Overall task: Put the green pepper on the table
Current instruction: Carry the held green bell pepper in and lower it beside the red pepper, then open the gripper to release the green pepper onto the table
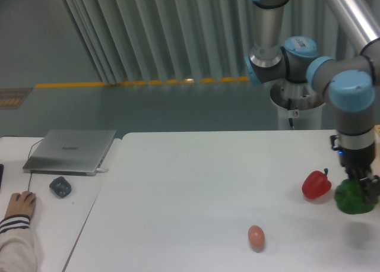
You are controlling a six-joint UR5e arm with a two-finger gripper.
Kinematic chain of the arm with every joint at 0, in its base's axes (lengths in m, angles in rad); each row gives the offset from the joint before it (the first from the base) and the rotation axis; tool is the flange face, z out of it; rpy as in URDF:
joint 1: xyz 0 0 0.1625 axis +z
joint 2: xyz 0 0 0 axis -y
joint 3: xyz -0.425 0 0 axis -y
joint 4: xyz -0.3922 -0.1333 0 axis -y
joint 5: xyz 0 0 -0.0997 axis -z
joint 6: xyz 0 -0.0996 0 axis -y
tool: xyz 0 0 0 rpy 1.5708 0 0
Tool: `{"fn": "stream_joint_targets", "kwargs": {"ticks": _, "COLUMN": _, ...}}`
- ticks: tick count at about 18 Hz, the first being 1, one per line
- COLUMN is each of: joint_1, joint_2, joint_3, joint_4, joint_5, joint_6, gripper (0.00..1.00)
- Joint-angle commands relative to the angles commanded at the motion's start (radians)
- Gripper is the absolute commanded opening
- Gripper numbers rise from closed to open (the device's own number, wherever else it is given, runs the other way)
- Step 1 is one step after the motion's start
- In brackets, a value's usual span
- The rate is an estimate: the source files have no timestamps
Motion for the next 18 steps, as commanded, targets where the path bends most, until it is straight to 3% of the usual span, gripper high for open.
{"fn": "stream_joint_targets", "kwargs": {"ticks": 2, "joint_1": -0.014, "joint_2": -0.008, "joint_3": -0.009, "joint_4": 0.0, "joint_5": -0.017, "joint_6": -0.023, "gripper": 0.32}}
{"fn": "stream_joint_targets", "kwargs": {"ticks": 4, "joint_1": -0.02, "joint_2": -0.011, "joint_3": -0.009, "joint_4": 0.0, "joint_5": -0.025, "joint_6": -0.023, "gripper": 0.48}}
{"fn": "stream_joint_targets", "kwargs": {"ticks": 7, "joint_1": -0.022, "joint_2": -0.014, "joint_3": -0.017, "joint_4": 0.006, "joint_5": -0.026, "joint_6": -0.022, "gripper": 0.99}}
{"fn": "stream_joint_targets", "kwargs": {"ticks": 15, "joint_1": -0.026, "joint_2": 0.032, "joint_3": -0.048, "joint_4": 0.008, "joint_5": 0.02, "joint_6": -0.016, "gripper": 1.0}}
{"fn": "stream_joint_targets", "kwargs": {"ticks": 18, "joint_1": 0.035, "joint_2": 0.038, "joint_3": -0.016, "joint_4": -0.008, "joint_5": 0.049, "joint_6": -0.014, "gripper": 1.0}}
